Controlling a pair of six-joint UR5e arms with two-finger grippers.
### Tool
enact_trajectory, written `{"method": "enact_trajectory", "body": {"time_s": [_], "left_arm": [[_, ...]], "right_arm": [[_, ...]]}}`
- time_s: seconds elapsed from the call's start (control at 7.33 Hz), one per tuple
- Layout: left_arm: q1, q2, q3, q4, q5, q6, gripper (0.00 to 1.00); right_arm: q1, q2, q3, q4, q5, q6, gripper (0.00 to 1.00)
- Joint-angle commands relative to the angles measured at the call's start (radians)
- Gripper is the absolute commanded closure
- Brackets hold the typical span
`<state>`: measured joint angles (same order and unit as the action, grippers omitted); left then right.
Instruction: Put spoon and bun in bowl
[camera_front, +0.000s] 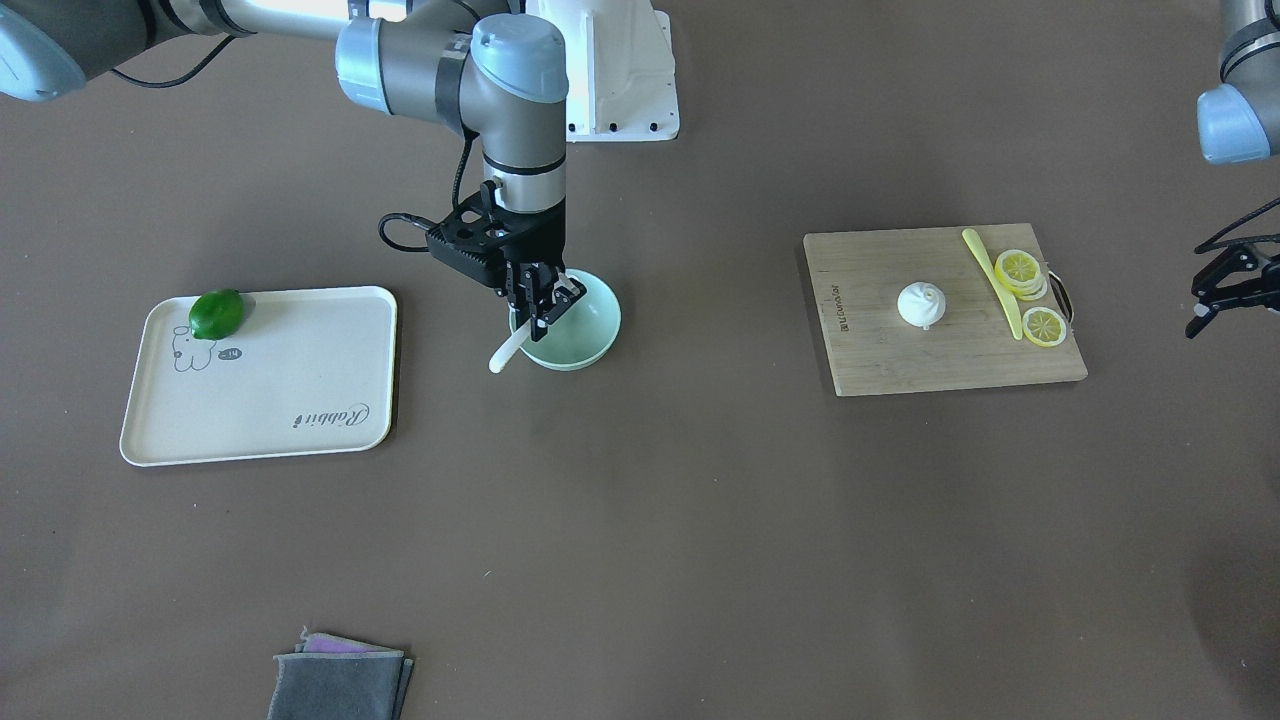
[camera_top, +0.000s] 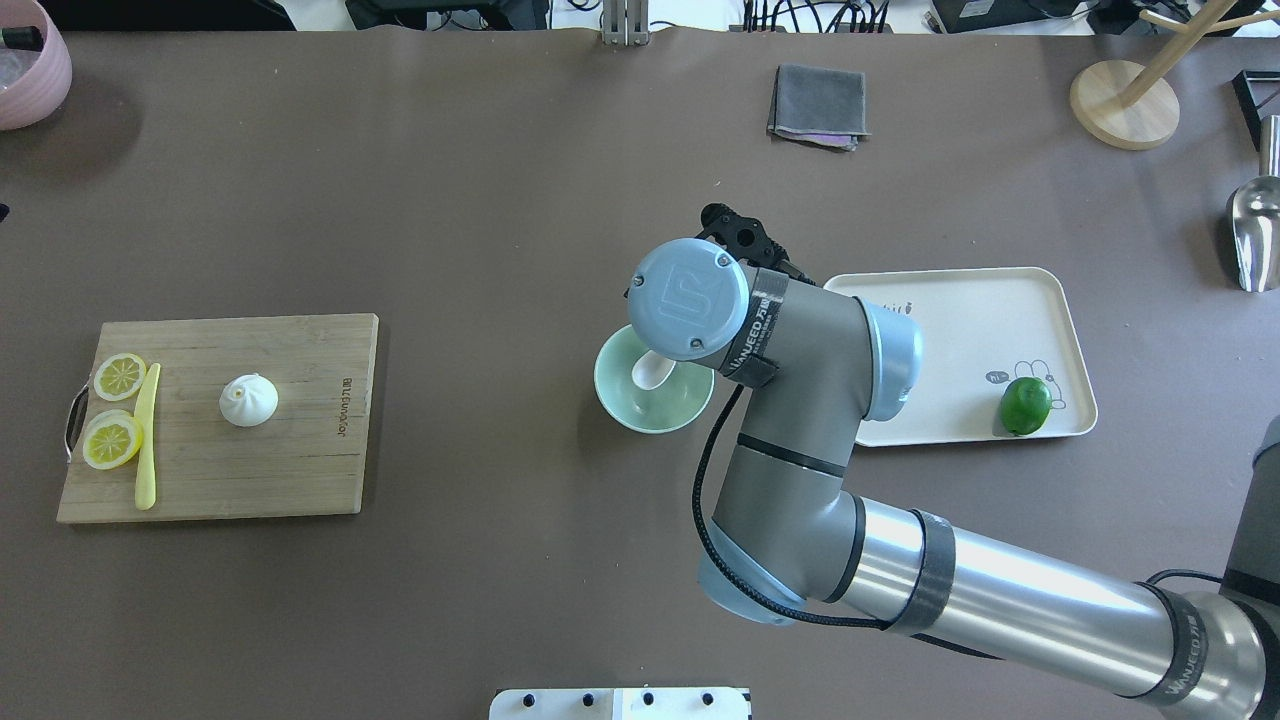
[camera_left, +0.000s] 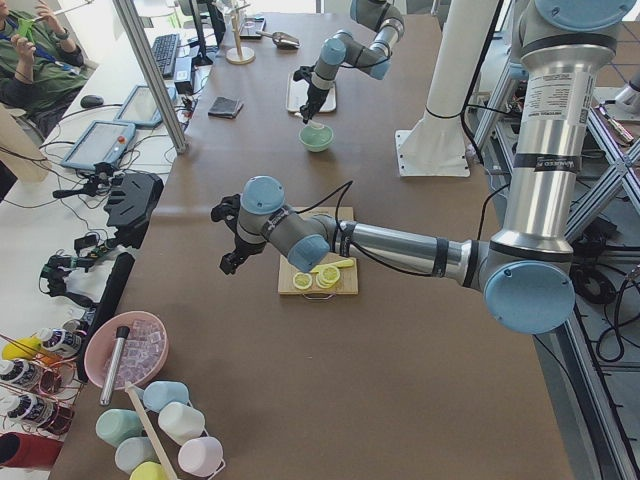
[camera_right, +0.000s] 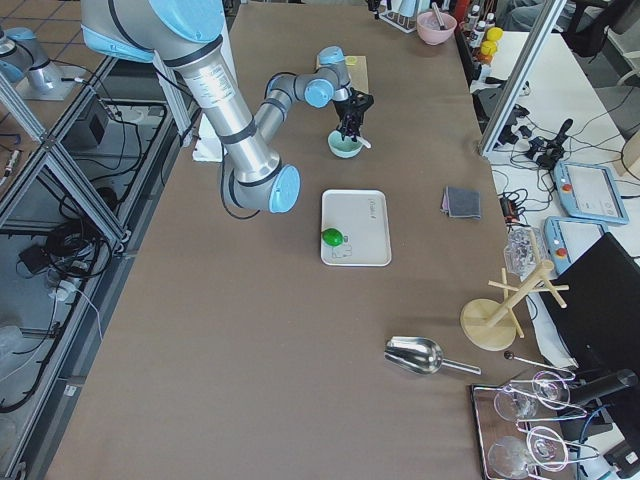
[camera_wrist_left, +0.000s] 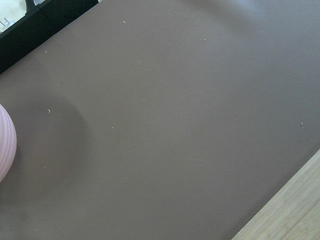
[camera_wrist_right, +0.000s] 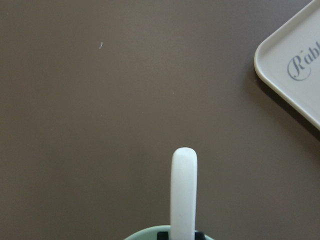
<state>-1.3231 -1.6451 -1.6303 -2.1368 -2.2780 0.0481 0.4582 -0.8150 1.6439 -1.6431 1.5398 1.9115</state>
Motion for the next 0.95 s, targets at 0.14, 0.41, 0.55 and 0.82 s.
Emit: {"method": "enact_trajectory", "body": {"time_s": [0.14,0.41,0.55,0.82], "left_arm": [[0.001,-0.001,0.000,0.000,-0.001,-0.001,0.01],[0.001,-0.007,0.000,0.000,-0.005,-0.010,0.01],[0.010,-0.007,-0.008,-0.002,-0.008,-0.072,0.01],[0.111,-0.005,-0.035,-0.070,-0.008,-0.321,0.01]], "right_arm": [[-0.013,0.005,-0.010,-0.010,-0.026,0.006,0.00],[0.013,0.008,0.038,-0.010,-0.018,-0.052,0.00],[0.048,-0.018,0.057,-0.011,0.003,-0.121,0.00],[0.143,-0.132,0.127,0.002,0.117,-0.335,0.00]]}}
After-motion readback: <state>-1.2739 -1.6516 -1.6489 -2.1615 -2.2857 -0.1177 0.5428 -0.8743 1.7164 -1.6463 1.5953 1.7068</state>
